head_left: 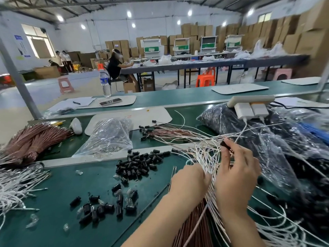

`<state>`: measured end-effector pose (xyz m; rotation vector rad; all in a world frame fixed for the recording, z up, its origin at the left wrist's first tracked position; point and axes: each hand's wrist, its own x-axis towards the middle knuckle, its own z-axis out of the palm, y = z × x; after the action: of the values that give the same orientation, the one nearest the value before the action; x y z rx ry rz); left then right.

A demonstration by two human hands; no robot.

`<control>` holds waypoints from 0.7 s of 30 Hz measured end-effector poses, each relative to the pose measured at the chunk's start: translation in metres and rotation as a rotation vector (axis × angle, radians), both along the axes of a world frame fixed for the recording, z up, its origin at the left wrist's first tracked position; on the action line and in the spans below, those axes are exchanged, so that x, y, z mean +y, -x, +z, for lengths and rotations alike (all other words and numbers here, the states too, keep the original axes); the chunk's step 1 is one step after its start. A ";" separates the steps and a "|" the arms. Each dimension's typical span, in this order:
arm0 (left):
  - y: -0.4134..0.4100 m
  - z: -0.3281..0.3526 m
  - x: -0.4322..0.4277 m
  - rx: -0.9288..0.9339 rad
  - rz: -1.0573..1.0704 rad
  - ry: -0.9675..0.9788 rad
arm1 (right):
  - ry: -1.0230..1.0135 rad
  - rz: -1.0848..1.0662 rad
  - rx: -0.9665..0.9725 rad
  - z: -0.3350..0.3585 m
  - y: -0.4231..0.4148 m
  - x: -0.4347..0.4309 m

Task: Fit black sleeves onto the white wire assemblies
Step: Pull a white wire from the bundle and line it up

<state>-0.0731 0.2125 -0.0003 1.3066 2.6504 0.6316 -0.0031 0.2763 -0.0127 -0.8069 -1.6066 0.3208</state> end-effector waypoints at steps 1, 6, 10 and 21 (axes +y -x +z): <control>0.000 0.003 0.007 0.001 0.013 0.073 | 0.008 0.006 0.001 -0.001 0.001 0.000; -0.002 0.018 0.023 -0.061 0.066 0.274 | -0.008 0.024 0.021 -0.002 0.004 0.000; 0.007 0.022 0.022 -0.299 0.055 0.188 | 0.038 0.043 0.052 -0.002 0.003 -0.001; 0.022 0.089 -0.018 -0.523 0.054 -0.706 | 0.111 0.091 0.104 -0.002 0.003 -0.003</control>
<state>-0.0950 0.1944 0.0891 0.9775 2.0915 1.7471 -0.0066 0.2735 -0.0150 -0.7899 -1.5409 0.5126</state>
